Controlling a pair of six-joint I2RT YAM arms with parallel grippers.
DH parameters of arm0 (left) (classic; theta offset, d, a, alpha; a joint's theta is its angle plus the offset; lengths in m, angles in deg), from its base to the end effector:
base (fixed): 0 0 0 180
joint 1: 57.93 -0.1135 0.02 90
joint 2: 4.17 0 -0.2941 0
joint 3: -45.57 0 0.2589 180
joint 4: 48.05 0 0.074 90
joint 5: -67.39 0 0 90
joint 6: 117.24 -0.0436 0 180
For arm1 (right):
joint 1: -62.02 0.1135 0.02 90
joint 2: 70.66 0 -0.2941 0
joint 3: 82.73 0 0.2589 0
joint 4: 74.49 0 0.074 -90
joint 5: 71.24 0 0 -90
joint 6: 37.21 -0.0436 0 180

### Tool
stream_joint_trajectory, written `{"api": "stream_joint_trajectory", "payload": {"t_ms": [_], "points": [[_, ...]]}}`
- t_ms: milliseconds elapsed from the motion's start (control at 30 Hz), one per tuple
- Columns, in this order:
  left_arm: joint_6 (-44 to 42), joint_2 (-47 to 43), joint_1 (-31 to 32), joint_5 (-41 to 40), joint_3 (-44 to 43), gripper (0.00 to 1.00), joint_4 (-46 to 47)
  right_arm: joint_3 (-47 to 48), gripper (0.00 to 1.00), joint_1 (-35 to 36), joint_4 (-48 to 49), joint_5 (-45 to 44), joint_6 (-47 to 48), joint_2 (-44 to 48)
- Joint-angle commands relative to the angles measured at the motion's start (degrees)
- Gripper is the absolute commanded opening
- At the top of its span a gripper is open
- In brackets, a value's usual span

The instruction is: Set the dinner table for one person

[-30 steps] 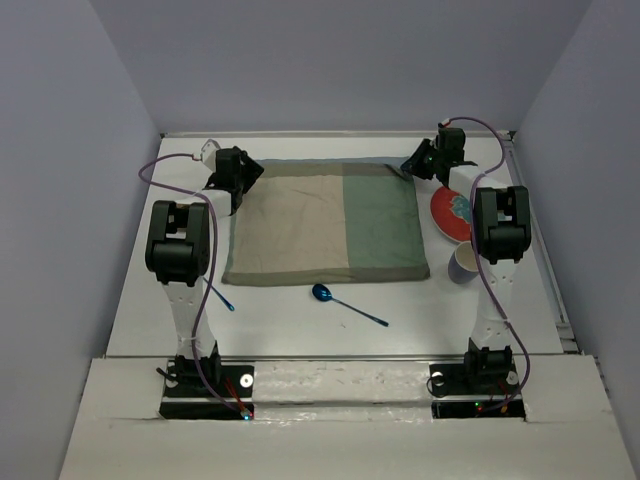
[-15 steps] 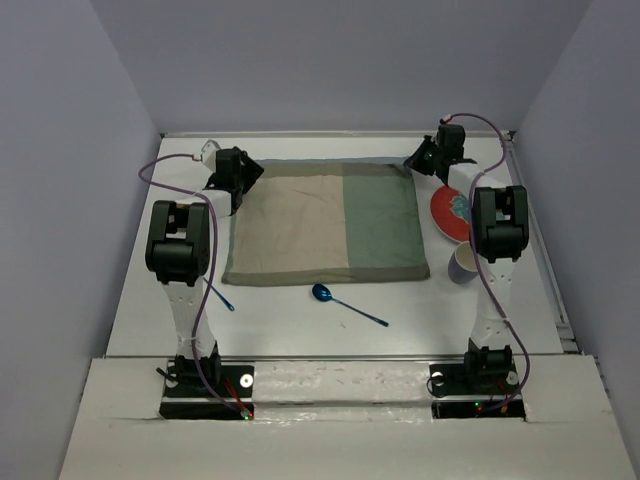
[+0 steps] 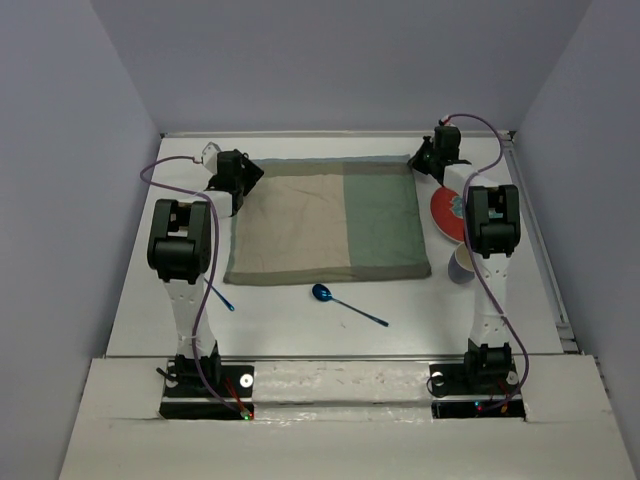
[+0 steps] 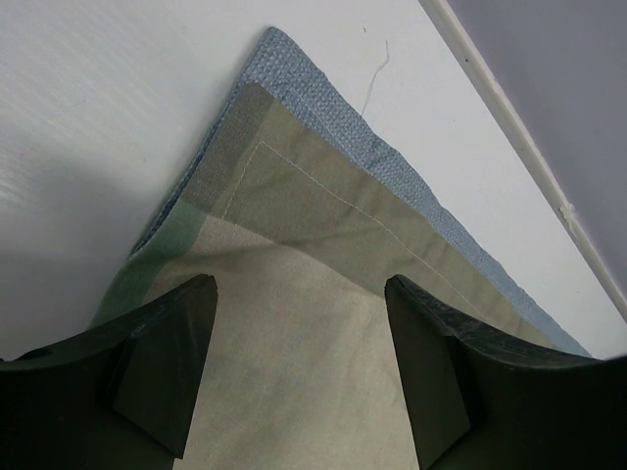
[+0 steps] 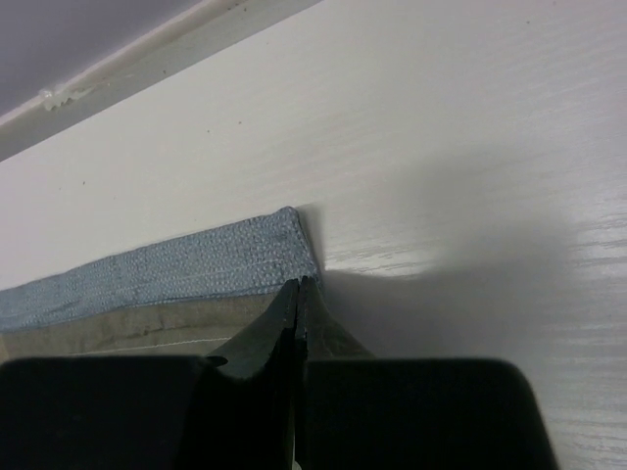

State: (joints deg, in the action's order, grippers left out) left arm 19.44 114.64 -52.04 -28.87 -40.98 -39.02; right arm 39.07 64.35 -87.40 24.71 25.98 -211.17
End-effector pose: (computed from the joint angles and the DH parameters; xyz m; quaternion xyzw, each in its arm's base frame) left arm 0.4864 -0.0454 0.1867 -0.3187 0.7710 -0.2024 0.5128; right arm 0.5915 0.0286 0.1559 0.1601 0.8574 0.1664 0.4600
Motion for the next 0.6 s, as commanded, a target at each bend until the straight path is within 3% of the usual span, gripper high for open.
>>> {"api": "stream_joint_trajectory", "payload": {"t_ms": [0,33,133,300,567], "points": [[-1.2,-0.2,-0.3,-1.6,0.2,0.79,1.9,1.6,0.0,0.1,4.7,-2.7,2.1,-0.6],[-1.3,-0.3,-0.3,-1.6,0.3,0.79,1.9,1.1,0.0,0.1,5.0,-2.5,2.0,-0.6],[-1.8,-0.9,-0.3,-1.7,0.8,0.8,2.6,-1.7,0.2,0.1,9.1,-0.9,1.3,1.3],[-3.3,-2.8,-0.3,-1.5,0.5,0.8,3.2,-2.3,0.38,0.1,9.4,1.5,0.0,5.3],[-10.6,-10.9,0.3,-4.0,-1.6,0.99,3.1,-6.4,0.75,0.1,8.0,3.9,-1.1,15.7]]}}
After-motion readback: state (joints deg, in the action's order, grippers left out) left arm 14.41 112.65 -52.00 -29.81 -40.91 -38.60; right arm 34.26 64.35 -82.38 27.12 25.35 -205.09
